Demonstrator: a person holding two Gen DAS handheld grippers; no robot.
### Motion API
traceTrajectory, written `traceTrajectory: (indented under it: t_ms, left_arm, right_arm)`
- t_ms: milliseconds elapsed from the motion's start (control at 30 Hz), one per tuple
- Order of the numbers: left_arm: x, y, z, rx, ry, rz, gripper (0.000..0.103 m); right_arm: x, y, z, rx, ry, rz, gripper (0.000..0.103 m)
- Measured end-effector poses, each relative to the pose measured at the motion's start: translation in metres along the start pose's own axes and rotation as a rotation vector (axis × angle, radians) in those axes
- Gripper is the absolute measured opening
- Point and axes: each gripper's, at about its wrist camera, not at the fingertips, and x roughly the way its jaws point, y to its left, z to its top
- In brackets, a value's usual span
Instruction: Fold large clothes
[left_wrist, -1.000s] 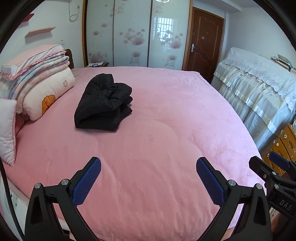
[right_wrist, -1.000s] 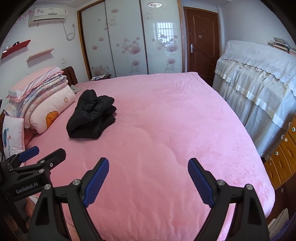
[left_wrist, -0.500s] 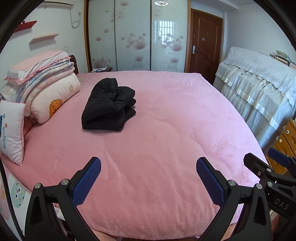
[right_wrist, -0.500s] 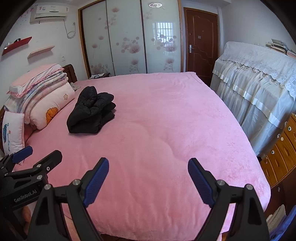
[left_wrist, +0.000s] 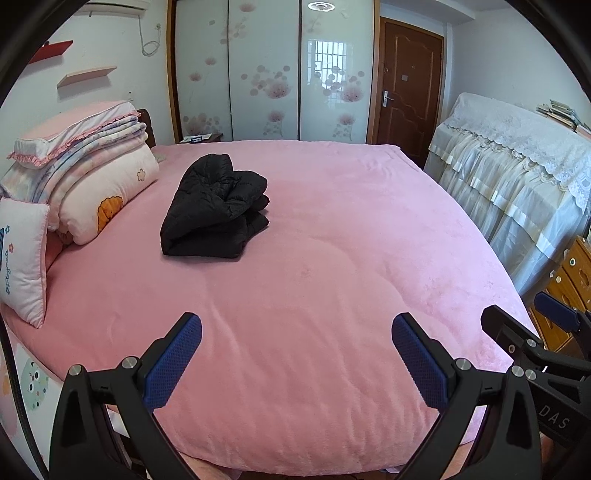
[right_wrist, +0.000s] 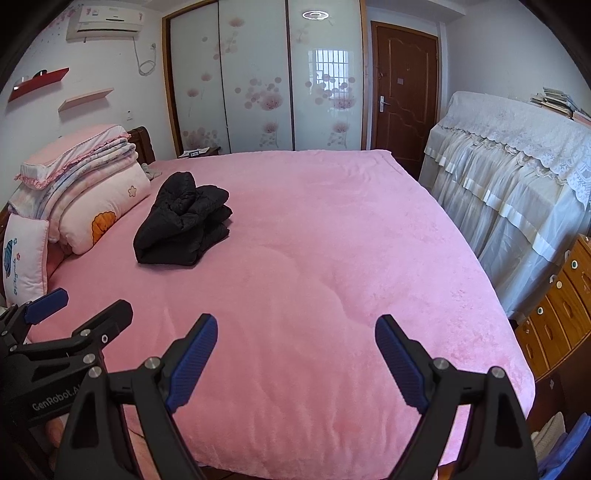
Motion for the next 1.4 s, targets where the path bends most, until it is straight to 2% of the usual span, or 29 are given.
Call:
traceTrajectory:
  t_ms: [1400]
  left_arm:
    - [0.006,-0.005,-0.013,0.009,0.029,-0.002,0.102]
  right_arm:
    - [-0.004,-0.014,-0.007,0.011,-0.011,-0.021,0.088]
